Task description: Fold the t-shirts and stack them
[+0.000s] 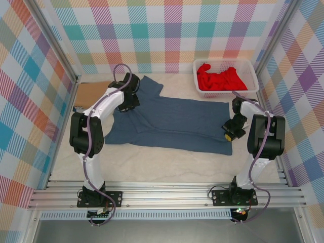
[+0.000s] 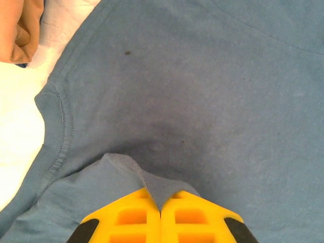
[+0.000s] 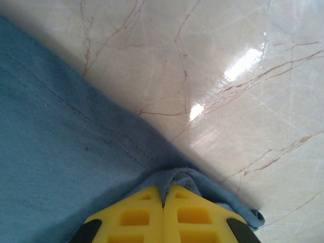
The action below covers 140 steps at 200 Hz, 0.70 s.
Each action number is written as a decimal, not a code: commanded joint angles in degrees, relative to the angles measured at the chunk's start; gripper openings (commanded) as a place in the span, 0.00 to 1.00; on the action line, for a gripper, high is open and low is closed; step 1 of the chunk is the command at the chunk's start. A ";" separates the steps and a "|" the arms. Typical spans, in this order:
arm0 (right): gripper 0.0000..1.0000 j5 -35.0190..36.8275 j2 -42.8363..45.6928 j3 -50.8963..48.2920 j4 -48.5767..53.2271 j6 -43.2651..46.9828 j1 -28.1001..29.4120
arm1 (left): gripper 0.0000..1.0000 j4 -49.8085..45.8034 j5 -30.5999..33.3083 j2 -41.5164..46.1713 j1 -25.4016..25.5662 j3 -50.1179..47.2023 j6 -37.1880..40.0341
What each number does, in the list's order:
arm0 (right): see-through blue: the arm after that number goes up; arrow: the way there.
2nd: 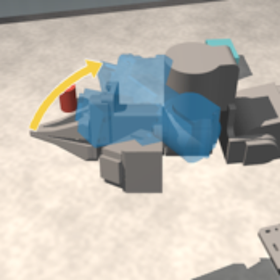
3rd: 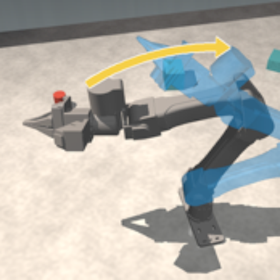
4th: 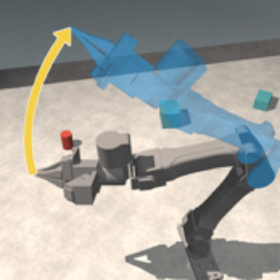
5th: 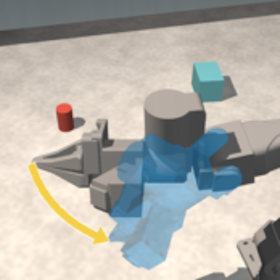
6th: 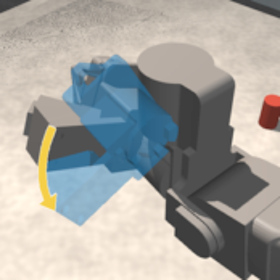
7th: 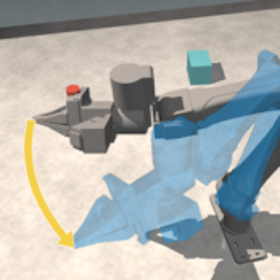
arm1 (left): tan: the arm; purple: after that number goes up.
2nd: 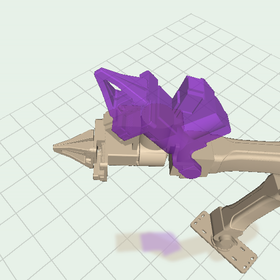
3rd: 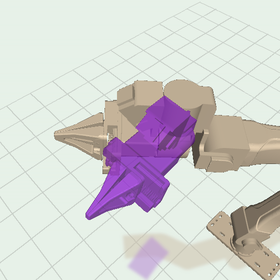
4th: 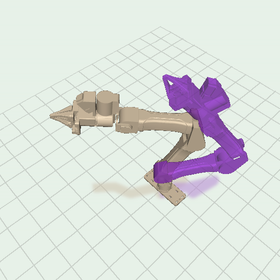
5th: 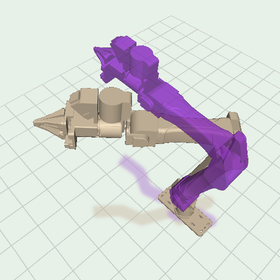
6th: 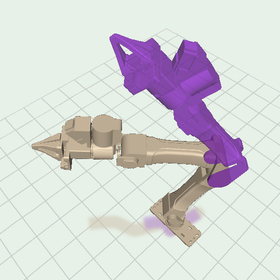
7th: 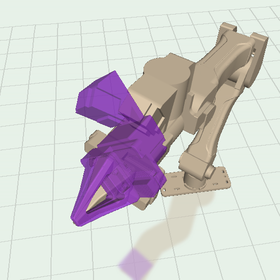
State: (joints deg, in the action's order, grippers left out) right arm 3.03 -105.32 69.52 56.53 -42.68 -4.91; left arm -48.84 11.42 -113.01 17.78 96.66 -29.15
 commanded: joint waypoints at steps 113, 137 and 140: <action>0.52 -0.89 17.08 -4.19 -1.58 4.15 5.06 | 0.45 4.54 -11.75 4.96 -1.78 -2.31 -4.27; 0.52 -5.50 23.45 -9.10 -4.78 4.98 7.12 | 0.42 4.94 -19.45 8.73 -1.61 -12.86 -9.86; 0.52 -6.58 24.17 -9.73 -5.34 5.04 7.25 | 0.42 5.16 -19.96 9.06 -1.61 -14.42 -10.39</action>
State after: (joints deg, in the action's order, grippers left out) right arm 1.76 -86.11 64.40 53.12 -39.57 0.71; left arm -43.31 -0.12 -108.55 16.34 91.00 -33.23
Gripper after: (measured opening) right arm 0.517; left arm 0.423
